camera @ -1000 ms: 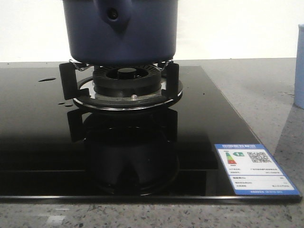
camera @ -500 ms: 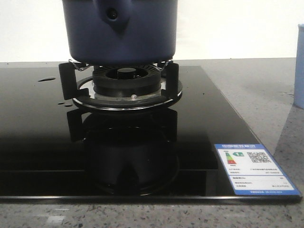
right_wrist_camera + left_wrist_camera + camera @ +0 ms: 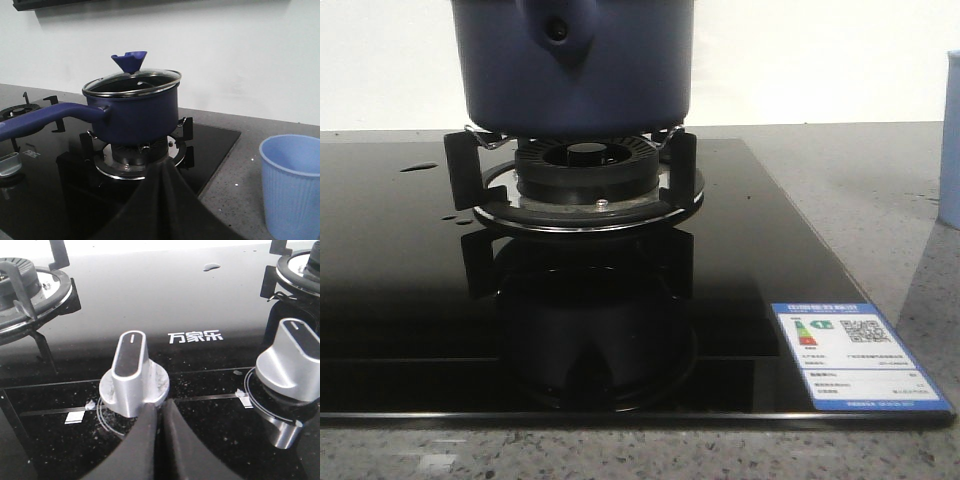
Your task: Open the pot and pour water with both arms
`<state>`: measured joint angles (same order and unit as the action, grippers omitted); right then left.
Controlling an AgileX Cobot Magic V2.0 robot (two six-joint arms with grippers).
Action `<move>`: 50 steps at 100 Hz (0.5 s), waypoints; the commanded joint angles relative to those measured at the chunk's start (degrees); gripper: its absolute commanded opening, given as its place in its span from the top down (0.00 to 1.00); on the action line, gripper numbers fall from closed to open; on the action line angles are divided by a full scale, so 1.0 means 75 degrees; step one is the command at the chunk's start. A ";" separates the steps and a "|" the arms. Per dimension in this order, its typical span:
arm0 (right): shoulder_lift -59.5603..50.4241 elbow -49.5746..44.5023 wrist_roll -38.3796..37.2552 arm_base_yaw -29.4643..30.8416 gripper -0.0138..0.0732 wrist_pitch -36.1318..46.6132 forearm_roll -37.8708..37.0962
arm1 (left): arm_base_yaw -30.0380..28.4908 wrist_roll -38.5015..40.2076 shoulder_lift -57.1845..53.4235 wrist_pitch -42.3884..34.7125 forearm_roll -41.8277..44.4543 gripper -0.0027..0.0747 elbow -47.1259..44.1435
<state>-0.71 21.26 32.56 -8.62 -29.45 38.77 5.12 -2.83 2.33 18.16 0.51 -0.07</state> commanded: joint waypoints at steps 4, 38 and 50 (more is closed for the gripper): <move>-0.0006 0.0277 0.0078 0.0044 0.92 0.0450 0.0101 | -0.0019 0.0071 0.0070 -0.0515 -0.0069 0.99 -0.0243; -0.0006 -0.0564 -0.0592 0.0077 0.92 0.2372 -0.2097 | -0.0019 0.0071 0.0070 -0.0515 -0.0069 0.99 -0.0243; -0.0006 -0.1353 -0.4275 0.0224 0.92 0.3458 -0.5577 | -0.0019 0.0071 0.0070 -0.0515 -0.0069 0.99 -0.0243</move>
<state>-0.71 13.16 17.31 -7.91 -12.98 13.16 5.12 -2.83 2.33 18.16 0.51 -0.07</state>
